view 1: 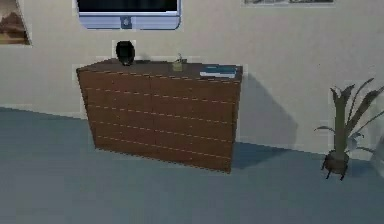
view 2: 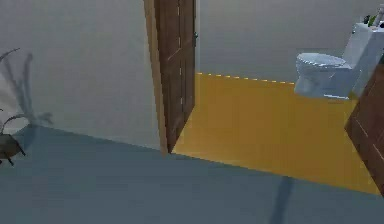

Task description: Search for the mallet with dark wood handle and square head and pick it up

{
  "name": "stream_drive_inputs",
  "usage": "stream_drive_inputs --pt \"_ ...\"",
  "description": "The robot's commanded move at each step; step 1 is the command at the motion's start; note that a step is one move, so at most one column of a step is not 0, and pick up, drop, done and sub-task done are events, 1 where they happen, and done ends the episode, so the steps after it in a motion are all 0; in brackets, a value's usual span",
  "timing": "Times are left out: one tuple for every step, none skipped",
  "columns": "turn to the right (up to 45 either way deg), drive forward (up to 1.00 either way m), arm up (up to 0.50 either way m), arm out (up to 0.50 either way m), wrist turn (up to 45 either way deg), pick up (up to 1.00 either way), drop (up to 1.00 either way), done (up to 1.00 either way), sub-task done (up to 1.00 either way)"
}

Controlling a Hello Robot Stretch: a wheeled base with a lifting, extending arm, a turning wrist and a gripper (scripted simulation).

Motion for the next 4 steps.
stream_drive_inputs --pt "0.0 0.7 0.0 0.0 0.0 0.0 0.0 0.0 0.0" --pt "-27.0 0.0 0.0 0.0 0.0 0.0 0.0 0.0 0.0" --pt "0.0 0.4 0.0 0.0 0.0 0.0 0.0 0.0 0.0" --pt "-36.0 0.0 0.0 0.0 0.0 0.0 0.0 0.0 0.0"
